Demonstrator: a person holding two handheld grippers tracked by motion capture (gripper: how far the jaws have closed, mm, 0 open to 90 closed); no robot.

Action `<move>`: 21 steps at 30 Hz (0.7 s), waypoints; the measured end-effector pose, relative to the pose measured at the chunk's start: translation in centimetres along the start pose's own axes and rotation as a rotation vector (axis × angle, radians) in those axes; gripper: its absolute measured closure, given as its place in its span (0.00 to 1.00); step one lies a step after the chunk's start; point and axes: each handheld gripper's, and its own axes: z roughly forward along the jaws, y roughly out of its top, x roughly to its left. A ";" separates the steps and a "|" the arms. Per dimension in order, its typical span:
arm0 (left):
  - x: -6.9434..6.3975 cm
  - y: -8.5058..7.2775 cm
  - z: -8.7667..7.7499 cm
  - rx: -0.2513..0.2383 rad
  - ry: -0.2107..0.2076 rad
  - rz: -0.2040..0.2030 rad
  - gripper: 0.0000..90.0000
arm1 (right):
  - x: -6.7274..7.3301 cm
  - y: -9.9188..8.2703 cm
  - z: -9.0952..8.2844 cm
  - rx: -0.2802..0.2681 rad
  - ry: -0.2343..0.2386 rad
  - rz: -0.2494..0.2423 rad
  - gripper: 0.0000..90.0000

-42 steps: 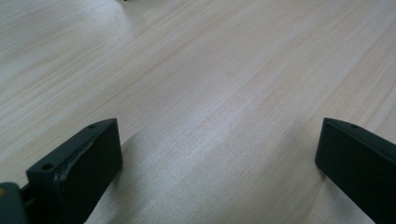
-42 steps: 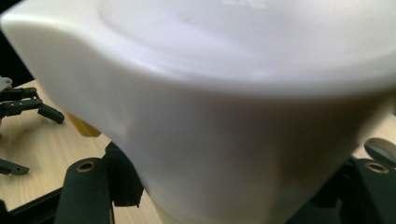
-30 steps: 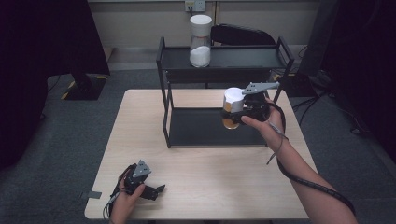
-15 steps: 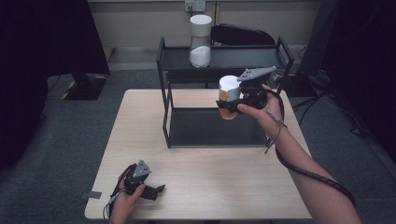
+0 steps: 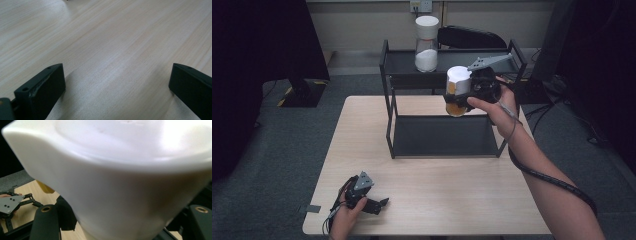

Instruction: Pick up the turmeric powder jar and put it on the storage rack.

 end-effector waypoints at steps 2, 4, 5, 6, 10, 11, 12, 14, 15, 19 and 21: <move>0.0 0.0 0.0 0.000 0.000 0.000 0.00 | -0.1 0.3 -0.2 -0.005 -0.006 0.007 0.34; 0.0 0.0 0.0 0.000 0.000 0.000 0.00 | -0.1 0.7 -0.4 -0.009 -0.015 0.004 0.34; 0.0 0.0 0.0 0.001 0.000 0.000 0.00 | -0.1 0.8 -0.5 -0.012 -0.019 0.005 0.34; 0.0 0.0 0.0 0.002 0.000 0.001 0.00 | -0.3 1.0 -0.6 -0.012 -0.020 0.005 0.34; 0.0 0.0 0.0 0.002 -0.001 0.000 0.00 | -0.3 1.8 -0.9 -0.004 -0.036 0.004 0.34; 0.0 0.0 0.0 0.002 -0.001 0.000 0.00 | -0.3 2.0 -1.0 -0.002 -0.041 0.003 0.34; 0.0 0.0 0.0 0.002 0.000 0.000 0.00 | -0.2 2.1 -1.0 -0.003 -0.045 0.003 0.34; 0.0 0.0 0.0 0.002 0.000 0.000 0.00 | -0.3 2.4 -1.2 -0.003 -0.048 0.002 0.34; 0.0 0.0 0.0 0.001 0.000 0.000 0.00 | -0.3 2.6 -1.2 -0.003 -0.050 0.004 0.34; 0.0 0.0 0.0 0.002 0.000 0.000 0.00 | -0.5 3.1 -1.5 -0.011 -0.053 0.014 0.34; 0.0 0.0 0.0 0.002 0.000 0.000 0.00 | -0.5 3.5 -1.5 -0.013 -0.058 0.016 0.34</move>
